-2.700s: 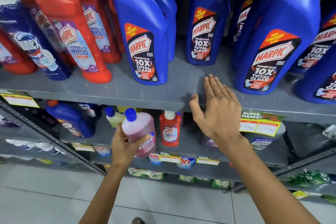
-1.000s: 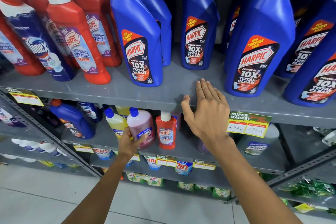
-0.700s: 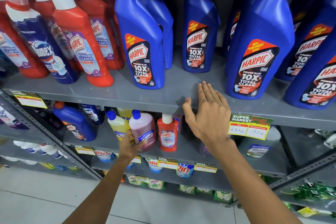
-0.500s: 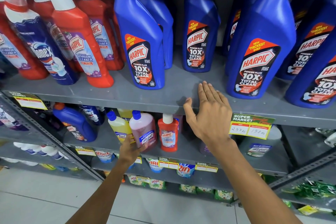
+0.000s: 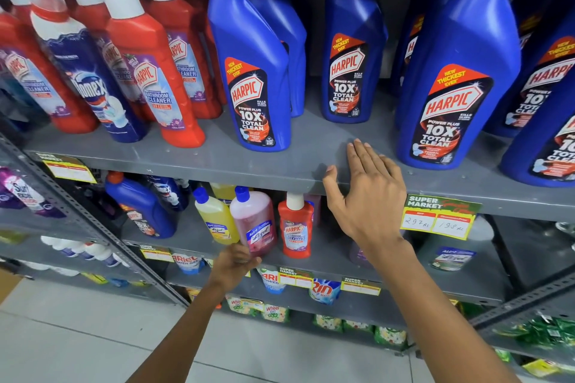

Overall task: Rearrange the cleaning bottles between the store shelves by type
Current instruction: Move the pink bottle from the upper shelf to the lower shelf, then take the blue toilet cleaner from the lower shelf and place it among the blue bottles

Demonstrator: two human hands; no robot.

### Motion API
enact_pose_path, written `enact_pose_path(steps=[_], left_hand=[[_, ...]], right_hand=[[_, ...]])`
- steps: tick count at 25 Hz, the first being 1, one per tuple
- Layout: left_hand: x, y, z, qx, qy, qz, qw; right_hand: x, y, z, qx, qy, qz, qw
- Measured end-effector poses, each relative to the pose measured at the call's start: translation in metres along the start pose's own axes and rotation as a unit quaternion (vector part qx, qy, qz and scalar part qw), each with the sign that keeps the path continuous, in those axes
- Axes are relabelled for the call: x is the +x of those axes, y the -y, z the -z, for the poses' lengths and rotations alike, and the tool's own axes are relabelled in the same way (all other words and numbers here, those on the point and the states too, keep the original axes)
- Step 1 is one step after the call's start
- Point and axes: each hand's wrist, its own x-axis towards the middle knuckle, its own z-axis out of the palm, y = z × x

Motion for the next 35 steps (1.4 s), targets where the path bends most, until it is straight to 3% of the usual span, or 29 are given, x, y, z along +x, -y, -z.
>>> enact_pose_path(steps=[3,6,9,12,18,21,26,31,35], left_hand=[[-0.004,0.004,0.002,-0.01,0.046,-0.008,0.999],[-0.009,0.007,0.012,0.022,0.038,-0.026,0.999],[-0.015,0.007,0.035,0.0,0.029,0.0,1.0],[-0.013,0.016,0.067,-0.023,-0.005,-0.006,1.0],[0.006,0.037,0.149,-0.023,-0.018,0.02,0.999],[0.025,0.047,0.187,-0.057,-0.065,0.004,0.996],[0.079,0.062,0.255,-0.04,-0.094,0.049,0.994],[0.153,0.072,0.287,-0.024,-0.047,-0.01,0.999],[0.202,0.085,0.295,-0.035,0.046,0.011,0.998]], right_hand=[[-0.001,-0.002,0.0,0.012,-0.004,0.013,1.0],[-0.002,-0.003,0.001,0.03,-0.017,0.029,0.999],[-0.008,0.004,0.002,0.131,-0.052,0.031,0.989],[-0.027,0.034,0.002,0.266,-0.068,0.059,0.96],[-0.066,0.132,-0.027,0.347,-0.02,0.146,0.926],[-0.077,0.177,-0.058,0.37,0.047,0.165,0.913],[-0.127,0.258,-0.158,0.362,0.251,0.095,0.893],[-0.15,0.316,-0.283,0.265,0.384,0.012,0.884],[-0.162,0.327,-0.343,0.175,0.385,0.013,0.906]])
